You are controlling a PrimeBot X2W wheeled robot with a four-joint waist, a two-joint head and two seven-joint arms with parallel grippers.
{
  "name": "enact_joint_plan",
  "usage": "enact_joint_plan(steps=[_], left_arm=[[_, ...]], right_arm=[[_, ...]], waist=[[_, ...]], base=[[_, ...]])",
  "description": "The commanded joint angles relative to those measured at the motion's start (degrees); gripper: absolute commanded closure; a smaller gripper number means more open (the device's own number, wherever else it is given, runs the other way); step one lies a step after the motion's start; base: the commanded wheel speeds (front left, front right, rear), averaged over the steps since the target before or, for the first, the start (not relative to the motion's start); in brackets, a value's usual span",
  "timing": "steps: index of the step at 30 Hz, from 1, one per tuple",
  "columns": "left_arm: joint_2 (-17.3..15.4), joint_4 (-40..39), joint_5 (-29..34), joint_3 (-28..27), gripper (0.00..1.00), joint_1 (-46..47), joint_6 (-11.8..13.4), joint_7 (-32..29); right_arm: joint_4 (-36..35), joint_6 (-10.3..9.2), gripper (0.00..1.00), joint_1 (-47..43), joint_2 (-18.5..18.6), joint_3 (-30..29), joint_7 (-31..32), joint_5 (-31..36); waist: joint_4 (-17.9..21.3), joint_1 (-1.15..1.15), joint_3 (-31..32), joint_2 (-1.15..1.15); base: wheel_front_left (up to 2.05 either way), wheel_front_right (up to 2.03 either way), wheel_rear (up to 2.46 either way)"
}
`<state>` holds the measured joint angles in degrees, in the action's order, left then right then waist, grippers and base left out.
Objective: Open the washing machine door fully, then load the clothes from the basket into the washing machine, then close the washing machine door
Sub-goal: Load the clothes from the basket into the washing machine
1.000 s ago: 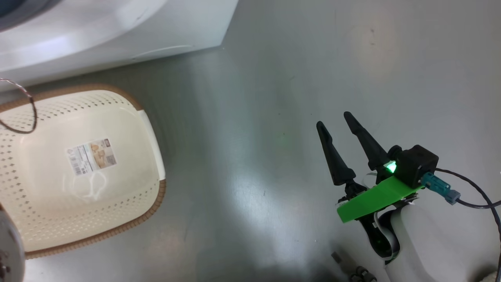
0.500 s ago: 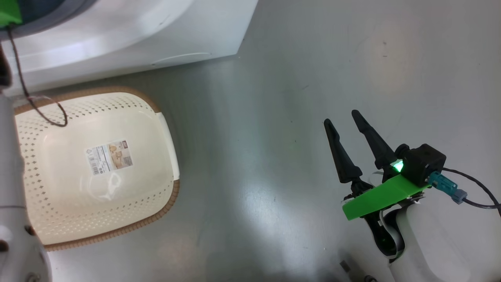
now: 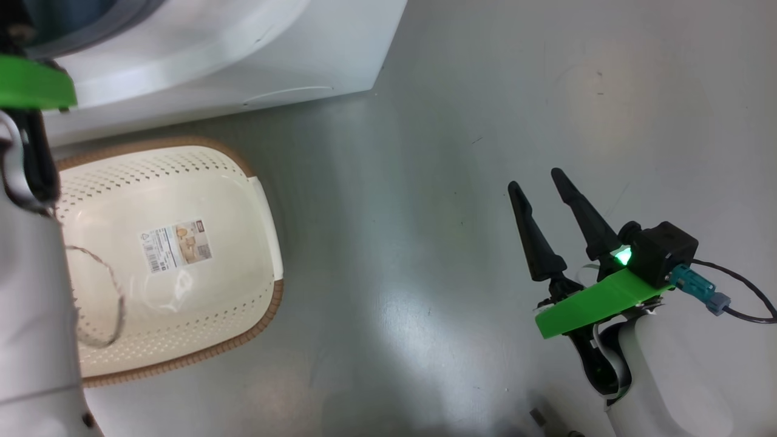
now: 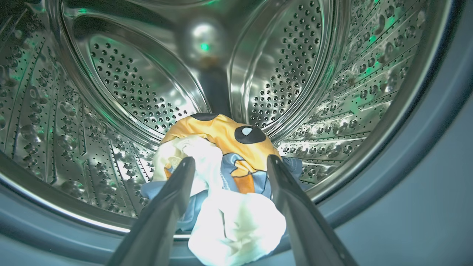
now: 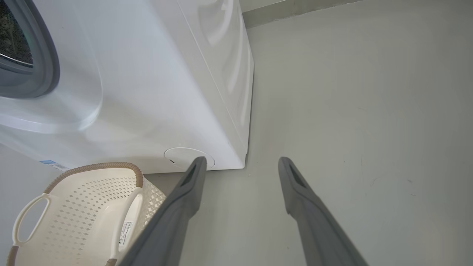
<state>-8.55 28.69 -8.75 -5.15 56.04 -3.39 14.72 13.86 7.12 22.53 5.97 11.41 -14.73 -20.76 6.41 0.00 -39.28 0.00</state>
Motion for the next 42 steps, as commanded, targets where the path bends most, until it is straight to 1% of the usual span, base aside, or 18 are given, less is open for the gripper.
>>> enact_joint_plan(steps=[1,10,16,17,25,30,37,42], left_arm=[[-2.0,-3.3,0.3,-1.2,0.00,-2.8,-0.2,0.3],[0.8,-15.1,0.8,-3.2,0.00,-13.1,0.1,0.3],[2.9,-22.0,1.4,-4.6,0.00,-20.1,0.2,0.3],[2.9,-22.0,1.4,-4.6,0.00,-20.1,0.2,0.3],[4.6,-26.4,2.2,-5.6,0.00,-28.6,0.1,0.3],[5.3,-28.9,2.4,-6.5,0.00,-34.4,0.5,0.3],[5.6,-30.6,1.4,-6.5,0.00,-40.5,1.6,0.3],[5.7,-31.1,0.1,-5.1,0.00,-44.2,2.8,0.3]], right_arm=[[-1.3,0.36,0.00,-1.7,-0.1,0.8,-0.3,0.5],[-1.4,0.36,0.00,-1.9,-0.2,0.6,-0.3,0.5],[-1.0,0.36,0.00,-2.1,-0.3,0.5,-0.3,0.5],[-1.0,0.36,0.00,-2.1,-0.3,0.5,-0.3,0.5],[-0.4,0.36,0.00,-2.2,-0.3,0.8,-0.3,0.2],[0.1,0.36,0.00,-2.5,-0.6,1.3,-0.3,0.1],[0.7,0.36,0.00,-3.6,-0.5,1.1,-0.3,0.2],[0.6,0.36,0.00,-4.7,-0.2,0.8,-0.3,0.6]], waist=[[-0.1,0.00,-0.1,0.00],[-0.4,0.00,0.1,0.00],[-0.6,0.00,1.4,0.00],[-0.6,0.00,1.4,0.00],[-0.3,0.00,4.0,0.00],[0.5,0.00,6.6,0.00],[0.6,0.00,10.7,0.00],[0.1,0.00,13.5,0.00]], base=[[0.00,0.00,0.00],[0.00,0.00,0.00],[0.00,0.00,0.00],[0.00,0.00,0.00],[0.00,0.00,0.00],[0.00,0.00,0.00],[0.00,0.00,0.00],[0.00,0.00,0.00]])
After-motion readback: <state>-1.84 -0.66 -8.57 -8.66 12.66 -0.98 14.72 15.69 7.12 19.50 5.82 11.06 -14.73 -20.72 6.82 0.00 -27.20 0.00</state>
